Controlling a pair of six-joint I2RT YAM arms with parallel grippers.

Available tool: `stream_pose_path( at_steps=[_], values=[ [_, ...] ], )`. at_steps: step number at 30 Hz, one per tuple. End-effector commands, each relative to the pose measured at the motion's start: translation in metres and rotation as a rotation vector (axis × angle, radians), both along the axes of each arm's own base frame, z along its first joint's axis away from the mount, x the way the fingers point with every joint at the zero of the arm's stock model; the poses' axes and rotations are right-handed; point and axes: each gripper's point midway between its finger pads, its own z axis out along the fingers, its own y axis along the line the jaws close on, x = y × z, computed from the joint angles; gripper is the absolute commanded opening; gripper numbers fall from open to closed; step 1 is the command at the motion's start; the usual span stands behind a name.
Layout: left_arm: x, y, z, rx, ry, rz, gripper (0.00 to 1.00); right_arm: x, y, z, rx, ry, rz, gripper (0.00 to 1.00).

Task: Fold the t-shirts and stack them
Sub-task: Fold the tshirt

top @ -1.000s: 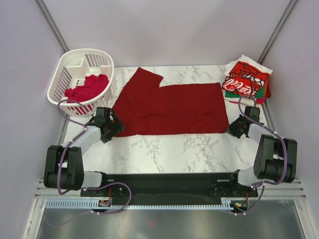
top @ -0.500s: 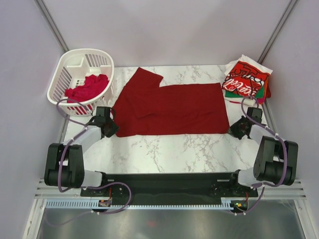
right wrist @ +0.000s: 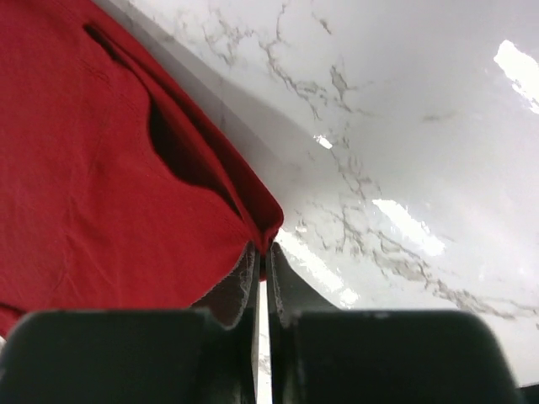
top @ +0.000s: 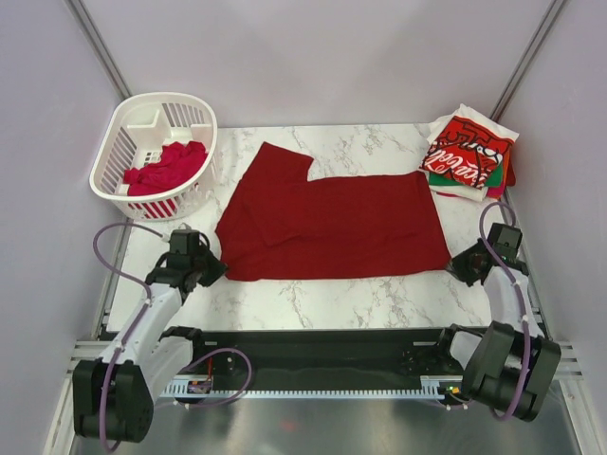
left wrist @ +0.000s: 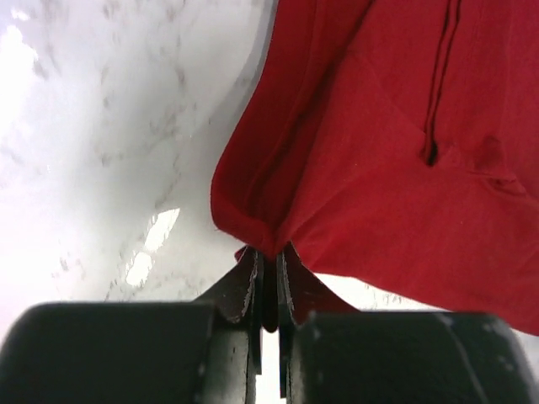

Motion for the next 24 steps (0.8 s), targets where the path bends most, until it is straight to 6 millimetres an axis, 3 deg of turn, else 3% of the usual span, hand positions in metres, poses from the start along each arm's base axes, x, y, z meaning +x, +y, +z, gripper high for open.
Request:
stream_pose_path(
  at_steps=[1,2,3,4,6,10,12,16,17,18,19,20,21,22,23,24],
  values=[
    [-0.026,-0.018,-0.004,-0.109,0.057,-0.012,0.11,-0.013,0.003,0.010,-0.024,-0.001,0.017,0.11],
    [-0.028,-0.025,0.002,-0.148,0.040,-0.015,0.33,-0.015,0.003,0.016,-0.032,-0.013,0.013,0.23],
    [-0.032,-0.034,0.005,-0.203,0.043,-0.039,0.45,-0.014,0.003,0.023,-0.041,-0.029,0.025,0.66],
    [-0.033,-0.038,0.007,-0.227,0.039,-0.046,0.71,-0.014,0.004,0.028,-0.043,-0.041,0.030,0.80],
    [-0.033,-0.044,0.019,-0.253,0.002,-0.074,0.84,-0.009,0.004,0.049,-0.062,-0.097,0.035,0.94],
    [-0.025,-0.033,0.059,-0.167,-0.101,-0.097,0.88,0.003,0.005,0.077,-0.114,-0.165,0.060,0.96],
    [-0.021,-0.030,0.070,-0.134,-0.138,-0.114,0.87,0.016,0.017,0.104,-0.137,-0.270,0.103,0.96],
    [-0.006,-0.026,0.094,-0.083,-0.173,-0.132,0.85,0.045,0.068,0.159,-0.126,-0.493,0.255,0.94],
    [-0.004,-0.025,0.099,-0.069,-0.187,-0.144,0.85,0.050,0.100,0.159,-0.110,-0.484,0.366,0.93],
    [0.001,-0.022,0.105,-0.048,-0.201,-0.142,0.85,0.058,0.117,0.176,-0.121,-0.510,0.415,0.92],
    [0.008,-0.021,0.116,-0.033,-0.223,-0.146,0.83,0.063,0.129,0.178,-0.148,-0.499,0.438,0.90],
    [0.012,-0.019,0.119,-0.007,-0.228,-0.156,0.83,0.062,0.174,0.167,-0.128,-0.466,0.585,0.88],
    [0.019,-0.017,0.132,0.017,-0.257,-0.163,0.83,0.068,0.197,0.180,-0.146,-0.499,0.640,0.84],
    [0.023,-0.016,0.136,0.036,-0.260,-0.181,0.82,0.068,0.220,0.180,-0.156,-0.497,0.704,0.82],
    [0.027,-0.017,0.133,0.063,-0.239,-0.226,0.82,0.066,0.265,0.177,-0.202,-0.492,0.840,0.77],
    [0.031,-0.018,0.148,0.076,-0.264,-0.251,0.82,0.064,0.289,0.175,-0.224,-0.492,0.916,0.75]
  ],
)
